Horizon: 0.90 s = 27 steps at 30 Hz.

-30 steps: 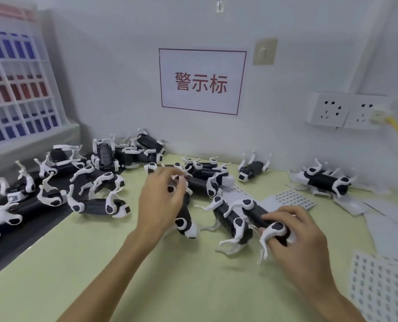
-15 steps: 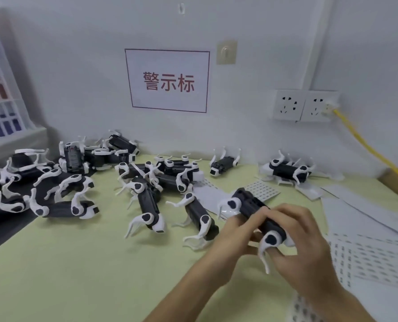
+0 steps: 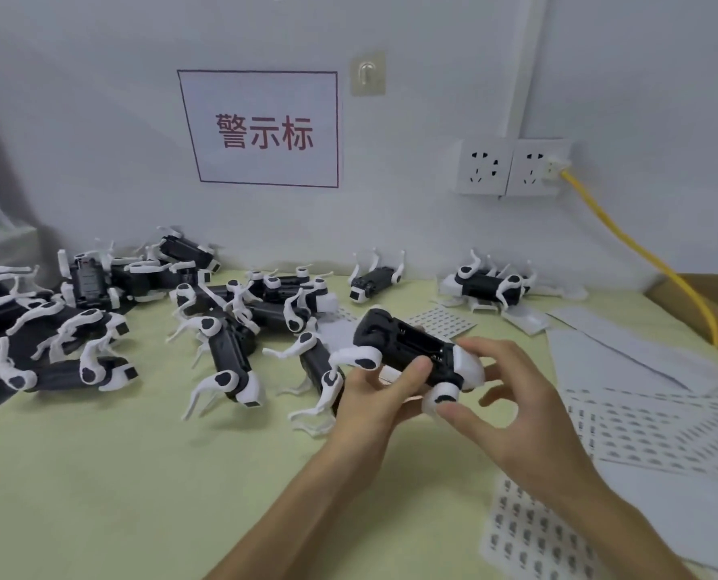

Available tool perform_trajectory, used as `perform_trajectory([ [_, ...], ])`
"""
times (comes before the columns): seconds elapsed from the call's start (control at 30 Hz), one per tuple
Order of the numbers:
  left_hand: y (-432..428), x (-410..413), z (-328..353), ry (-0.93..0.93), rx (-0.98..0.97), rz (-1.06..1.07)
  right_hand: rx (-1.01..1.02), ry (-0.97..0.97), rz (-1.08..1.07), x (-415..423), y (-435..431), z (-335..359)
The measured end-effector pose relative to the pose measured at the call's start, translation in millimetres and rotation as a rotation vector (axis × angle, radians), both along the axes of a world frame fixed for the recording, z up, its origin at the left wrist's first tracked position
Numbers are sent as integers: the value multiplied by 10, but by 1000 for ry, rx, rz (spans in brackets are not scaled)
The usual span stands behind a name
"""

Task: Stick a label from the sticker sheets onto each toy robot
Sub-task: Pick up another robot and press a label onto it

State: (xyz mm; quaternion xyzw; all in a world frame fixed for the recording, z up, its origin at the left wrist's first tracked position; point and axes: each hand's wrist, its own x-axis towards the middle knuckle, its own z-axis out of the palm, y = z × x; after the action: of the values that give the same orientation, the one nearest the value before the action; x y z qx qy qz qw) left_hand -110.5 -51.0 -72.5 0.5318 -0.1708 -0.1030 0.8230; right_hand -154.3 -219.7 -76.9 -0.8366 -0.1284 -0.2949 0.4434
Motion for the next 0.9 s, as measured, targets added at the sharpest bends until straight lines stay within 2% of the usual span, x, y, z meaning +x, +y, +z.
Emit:
perform_trajectory([
  [0.3, 20, 4, -8, -262, 178, 141, -45, -95, -77, 17, -34, 1],
  [0.37, 39, 7, 36, -177, 122, 139, -5, -138, -114, 21, -46, -1],
  [0.5, 46, 20, 96, 85, -118, -20, 5, -206, -146, 24, -60, 2],
  [0.63, 83, 29, 106, 204, -15, -81, 10, -291, -206, 41, -111, 8],
  [0.7, 80, 57, 76, 277, 75, 15, -1, -348, -262, 36, -170, 24],
  [0.77, 88, 90, 40, 273, 128, 215, -3, -388, -294, 28, -222, 51],
  [0.83, 110, 93, 41, 186, 125, 371, 23, -395, -315, 28, -242, 75],
  [0.9, 127, 113, 66, 56, 152, 392, 54, -384, -320, 35, -248, 77],
])
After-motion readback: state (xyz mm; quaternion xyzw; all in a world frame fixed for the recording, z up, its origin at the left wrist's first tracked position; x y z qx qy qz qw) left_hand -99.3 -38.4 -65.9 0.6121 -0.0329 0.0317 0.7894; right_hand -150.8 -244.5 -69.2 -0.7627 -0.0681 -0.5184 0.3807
